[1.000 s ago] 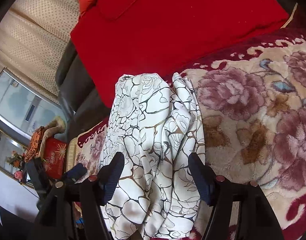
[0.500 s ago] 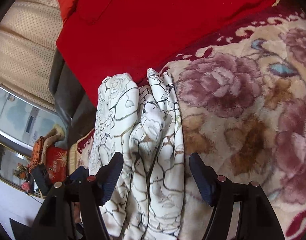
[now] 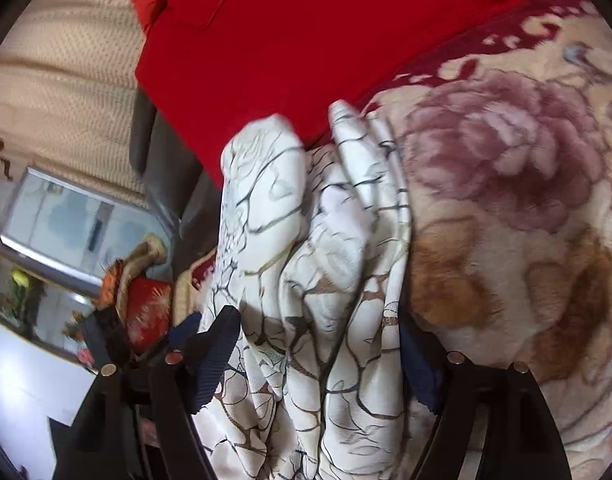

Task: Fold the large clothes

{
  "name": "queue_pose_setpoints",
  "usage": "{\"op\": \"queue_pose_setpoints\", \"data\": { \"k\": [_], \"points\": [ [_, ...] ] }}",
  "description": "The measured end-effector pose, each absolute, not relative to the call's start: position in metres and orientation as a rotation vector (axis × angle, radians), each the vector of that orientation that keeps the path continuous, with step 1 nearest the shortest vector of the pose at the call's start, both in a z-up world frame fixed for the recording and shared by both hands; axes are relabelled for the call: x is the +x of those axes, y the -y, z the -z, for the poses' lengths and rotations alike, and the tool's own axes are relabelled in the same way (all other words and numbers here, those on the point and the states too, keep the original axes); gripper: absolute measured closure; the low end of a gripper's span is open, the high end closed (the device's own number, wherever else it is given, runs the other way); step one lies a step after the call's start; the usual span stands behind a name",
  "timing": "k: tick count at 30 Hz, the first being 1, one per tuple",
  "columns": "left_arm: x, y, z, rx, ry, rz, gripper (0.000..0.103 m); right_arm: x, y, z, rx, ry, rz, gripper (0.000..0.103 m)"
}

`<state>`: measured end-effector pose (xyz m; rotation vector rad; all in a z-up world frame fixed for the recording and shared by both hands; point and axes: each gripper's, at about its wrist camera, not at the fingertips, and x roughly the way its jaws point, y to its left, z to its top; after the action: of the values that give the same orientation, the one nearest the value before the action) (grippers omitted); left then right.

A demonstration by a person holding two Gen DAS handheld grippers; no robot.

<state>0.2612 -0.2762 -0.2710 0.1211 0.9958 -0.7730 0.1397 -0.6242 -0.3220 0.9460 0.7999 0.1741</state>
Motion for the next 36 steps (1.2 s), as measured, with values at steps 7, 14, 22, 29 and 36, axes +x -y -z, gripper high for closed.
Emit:
{"op": "queue_pose_setpoints", "data": {
  "k": [7,14,22,29,36],
  "points": [
    [0.276,0.276,0.295,-0.014,-1.176,0.955,0.010,0.149,0.604,0.320,0.869,-0.824,-0.242,0.023],
    [0.277,0.277,0.305,-0.055,-1.202,0.996,0.006,0.144,0.594,0.320,0.841,-0.801,-0.272,0.023],
    [0.279,0.276,0.309,-0.136,-1.184,1.025,0.006,0.151,0.578,0.315,0.847,-0.776,-0.265,0.001],
    [0.278,0.278,0.301,-0.168,-1.157,1.033,0.012,0.163,0.560,0.315,0.780,-0.808,-0.178,0.037],
    [0.279,0.266,0.293,-0.166,-1.122,1.014,0.052,0.163,0.540,0.300,0.752,-0.779,-0.146,0.050]
  ]
}}
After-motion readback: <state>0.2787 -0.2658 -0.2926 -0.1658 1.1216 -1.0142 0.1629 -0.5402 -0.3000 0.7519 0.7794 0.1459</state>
